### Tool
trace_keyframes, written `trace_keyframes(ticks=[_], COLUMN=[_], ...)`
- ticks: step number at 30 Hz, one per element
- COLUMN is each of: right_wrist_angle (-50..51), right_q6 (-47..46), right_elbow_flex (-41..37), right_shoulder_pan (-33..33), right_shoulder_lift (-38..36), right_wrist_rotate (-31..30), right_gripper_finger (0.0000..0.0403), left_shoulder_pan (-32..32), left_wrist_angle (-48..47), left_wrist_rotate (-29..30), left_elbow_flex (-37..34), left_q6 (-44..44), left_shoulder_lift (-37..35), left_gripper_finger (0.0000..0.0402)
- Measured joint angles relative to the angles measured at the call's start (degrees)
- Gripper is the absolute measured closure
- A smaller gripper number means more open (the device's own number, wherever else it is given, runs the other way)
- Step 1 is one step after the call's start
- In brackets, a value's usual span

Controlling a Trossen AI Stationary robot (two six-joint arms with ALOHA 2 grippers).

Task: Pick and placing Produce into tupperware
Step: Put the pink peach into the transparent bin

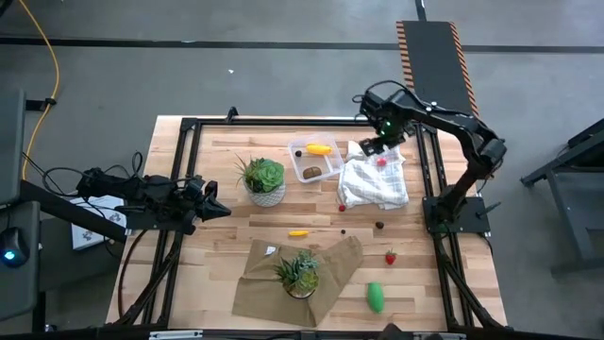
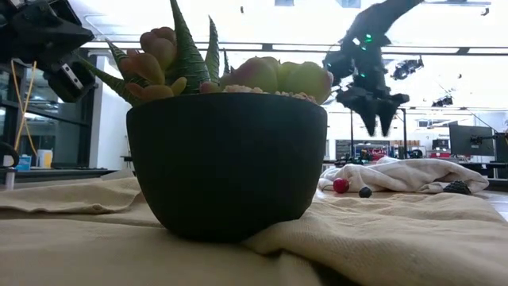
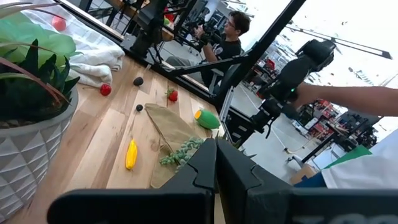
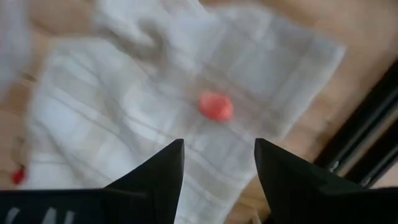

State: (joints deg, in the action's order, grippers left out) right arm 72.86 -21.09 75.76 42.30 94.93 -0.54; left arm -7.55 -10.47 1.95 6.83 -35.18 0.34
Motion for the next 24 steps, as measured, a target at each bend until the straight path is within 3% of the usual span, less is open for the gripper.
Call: trace_keyframes(ticks=[8, 18, 24], right_wrist_angle=[-9.30, -13.98, -15.25], right_q6=[-3.62, -3.98, -4.36], right_elbow_flex=[-13.61, -14.77, -14.77], right_shoulder_pan=[0.63, 0.77, 1.46], right_shoulder_lift=[-6.65, -5.68, -3.26], right_wrist_rotate=[2.74, 2.24, 1.93], right_gripper_finger=[0.0214, 0.0214, 0.0214], left_shoulder_pan=[0.00, 0.00, 0.00], left_wrist_angle=[0.01, -0.07, -0.07], left_wrist_rotate=[0.01, 0.20, 3.34], left_elbow_flex=[0.00, 0.02, 0.02], left_q6=[0.02, 0.28, 0.39], left_shoulder_lift=[0.00, 0.00, 0.00], left_gripper_finger=[0.0401, 0.0401, 0.0401])
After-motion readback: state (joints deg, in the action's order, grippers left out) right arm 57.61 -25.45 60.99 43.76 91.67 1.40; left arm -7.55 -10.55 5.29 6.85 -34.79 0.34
